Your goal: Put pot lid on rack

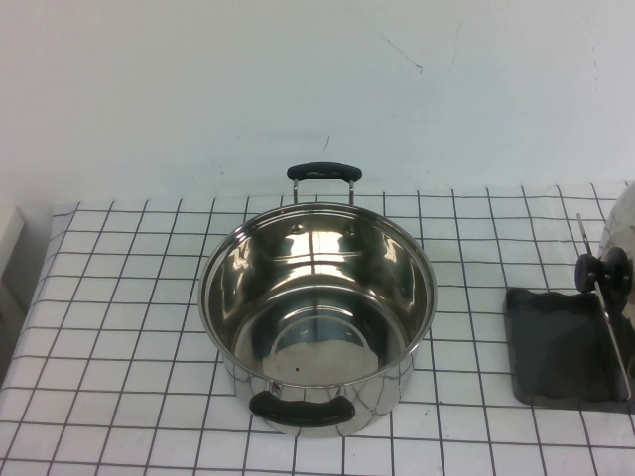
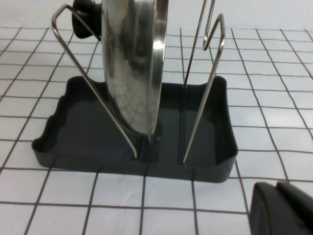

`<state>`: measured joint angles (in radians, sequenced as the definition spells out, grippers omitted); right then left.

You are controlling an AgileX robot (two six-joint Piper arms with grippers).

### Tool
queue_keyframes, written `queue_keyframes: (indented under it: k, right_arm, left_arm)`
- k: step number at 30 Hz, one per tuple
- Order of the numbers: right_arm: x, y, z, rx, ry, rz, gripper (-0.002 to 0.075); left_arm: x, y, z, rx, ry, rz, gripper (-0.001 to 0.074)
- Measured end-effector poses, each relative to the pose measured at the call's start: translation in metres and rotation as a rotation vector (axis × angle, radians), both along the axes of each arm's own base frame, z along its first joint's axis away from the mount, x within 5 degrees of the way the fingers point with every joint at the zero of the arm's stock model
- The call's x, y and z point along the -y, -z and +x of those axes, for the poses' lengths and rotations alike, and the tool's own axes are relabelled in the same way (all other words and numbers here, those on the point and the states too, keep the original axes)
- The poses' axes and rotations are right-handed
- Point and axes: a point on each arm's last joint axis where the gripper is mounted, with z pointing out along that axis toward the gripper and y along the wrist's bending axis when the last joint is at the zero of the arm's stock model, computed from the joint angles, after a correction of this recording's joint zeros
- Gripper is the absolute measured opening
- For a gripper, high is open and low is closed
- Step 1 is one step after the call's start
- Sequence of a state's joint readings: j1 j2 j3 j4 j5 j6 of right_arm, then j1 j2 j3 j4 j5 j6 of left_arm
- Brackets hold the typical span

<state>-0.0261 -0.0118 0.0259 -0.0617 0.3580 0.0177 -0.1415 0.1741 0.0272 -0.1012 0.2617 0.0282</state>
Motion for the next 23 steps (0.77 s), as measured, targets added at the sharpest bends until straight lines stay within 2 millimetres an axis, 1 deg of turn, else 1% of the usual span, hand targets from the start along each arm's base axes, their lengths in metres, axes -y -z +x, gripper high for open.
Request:
queue_keyframes:
  k: [6,10,23]
  right_arm:
    - [0.0000,0.0000,0.0000,0.000,0.000,0.000,-0.0002]
    - [0.0000,0.0000,0.0000,0.000,0.000,0.000,-0.0002]
    - [0.0000,0.0001,-0.0001,-0.002,0.000,0.000,-0.0002]
  left_arm:
    - [-0.0032,-0.0035,-0.0056,0.072,-0.053,-0.007,-0.0002]
    - [-0.0035,-0.0060,-0.0094,0.126,-0.051,-0.002,-0.0002]
    - [-0.0043,-0.0063,-0.0100,0.126,-0.053,0.019,-0.0002]
